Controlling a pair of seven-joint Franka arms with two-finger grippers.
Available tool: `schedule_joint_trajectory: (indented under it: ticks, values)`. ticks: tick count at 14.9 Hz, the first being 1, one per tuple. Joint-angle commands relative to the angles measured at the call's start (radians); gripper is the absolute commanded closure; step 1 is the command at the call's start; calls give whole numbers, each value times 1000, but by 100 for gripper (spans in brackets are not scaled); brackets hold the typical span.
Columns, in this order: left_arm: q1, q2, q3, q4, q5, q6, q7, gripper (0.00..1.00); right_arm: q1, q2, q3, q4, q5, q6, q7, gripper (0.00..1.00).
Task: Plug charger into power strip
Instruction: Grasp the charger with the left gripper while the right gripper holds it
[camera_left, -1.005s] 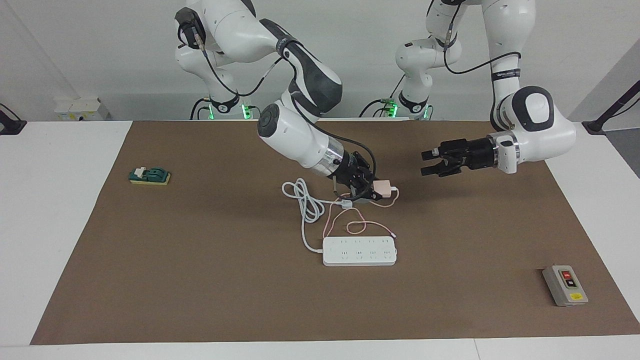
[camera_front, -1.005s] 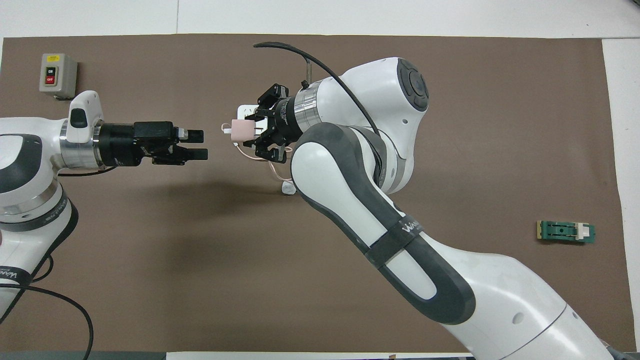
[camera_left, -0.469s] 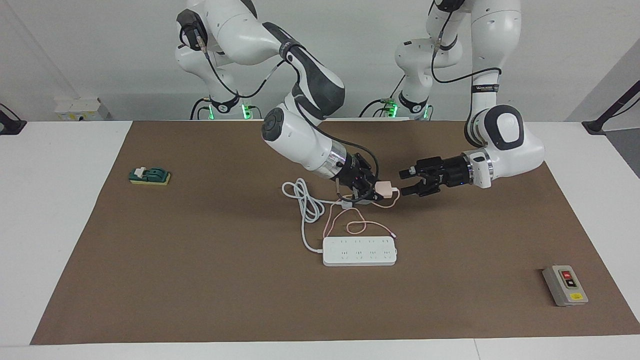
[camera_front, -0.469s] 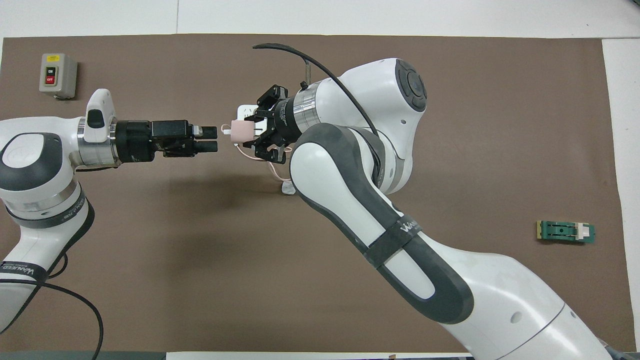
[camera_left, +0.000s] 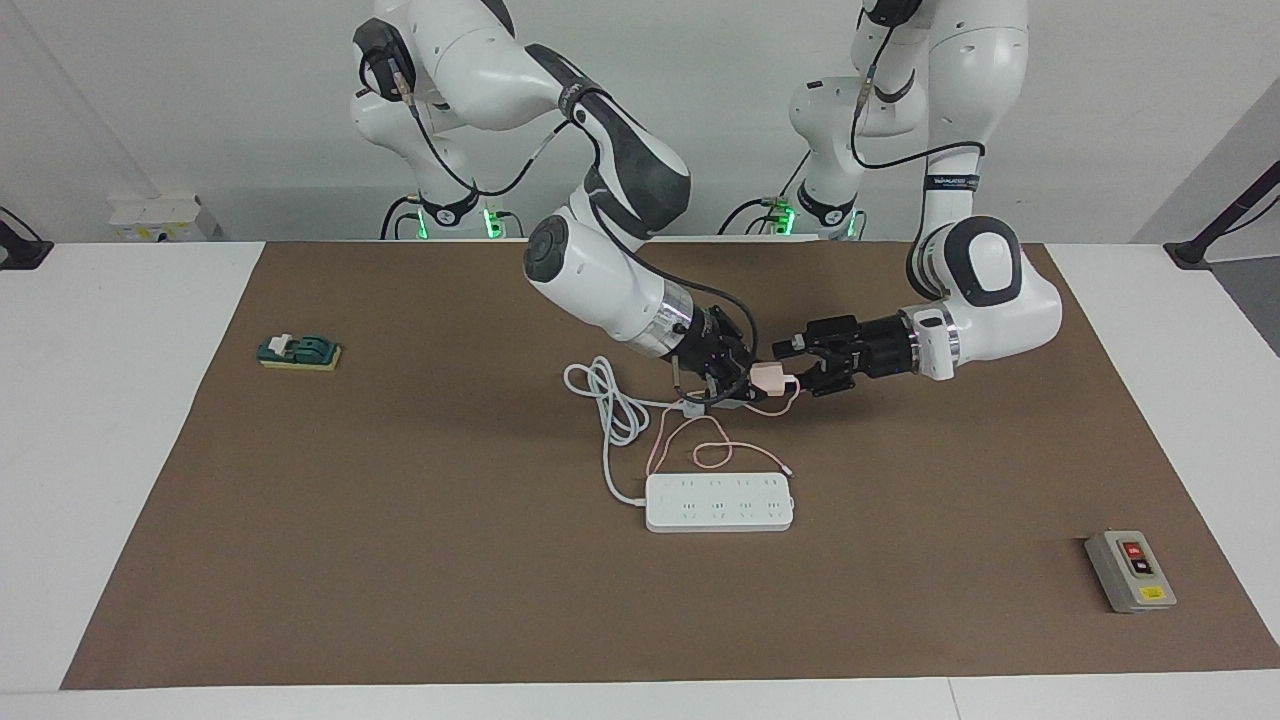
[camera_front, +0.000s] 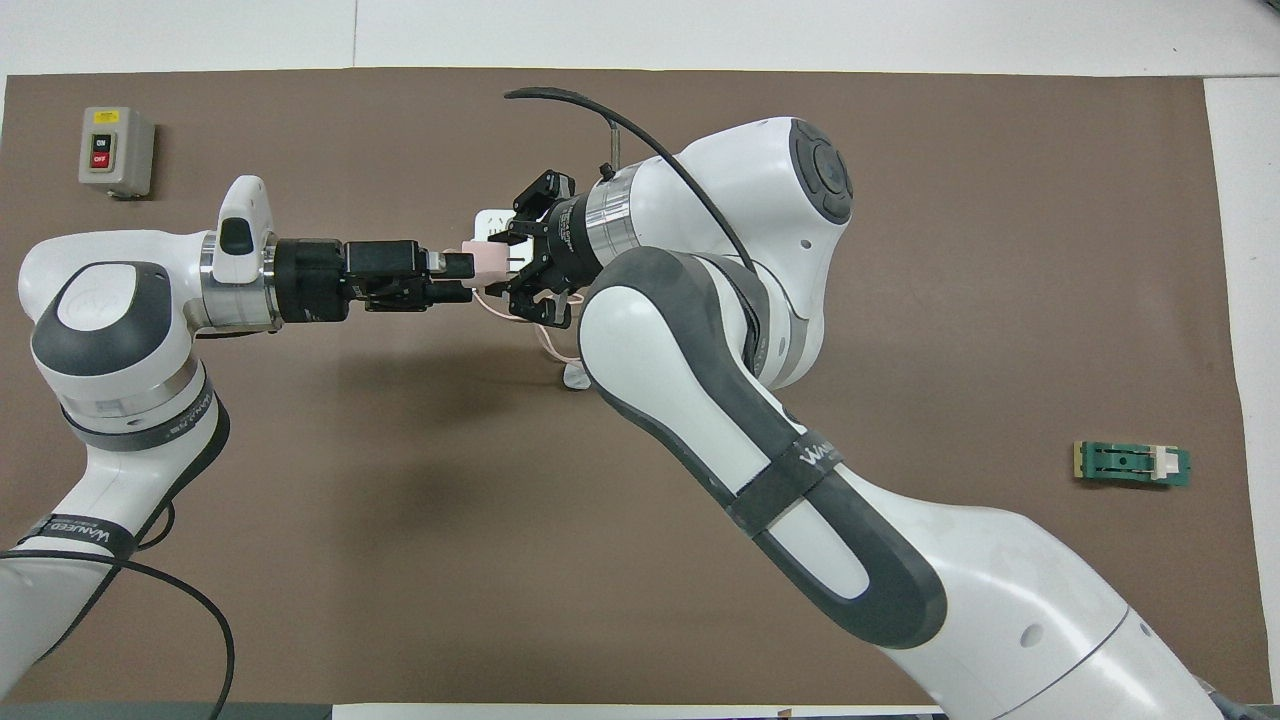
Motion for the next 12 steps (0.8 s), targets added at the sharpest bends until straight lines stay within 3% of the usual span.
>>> schedule_joint_trajectory:
  ticks: [1, 3, 6, 8, 10, 12]
  values:
    - [-27, 14, 10, 13, -36, 37, 16, 19, 6, -2, -3, 1, 3, 1, 18, 100]
    - [-36, 14, 10, 15, -36, 36, 16, 35, 4, -2, -3, 1, 3, -1, 17, 100]
    - [-32, 12, 12, 16, -27, 19, 13, 71, 4, -2, -3, 1, 3, -1, 18, 100]
    - [-27, 12, 13, 22, -19, 4, 11, 90, 6, -2, -3, 1, 3, -1, 17, 100]
    - [-24, 12, 13, 29, -12, -7, 11, 99, 4, -2, -3, 1, 3, -2, 18, 100]
    - [-21, 12, 15, 33, 1, -18, 10, 100, 4, -2, -3, 1, 3, -2, 18, 100]
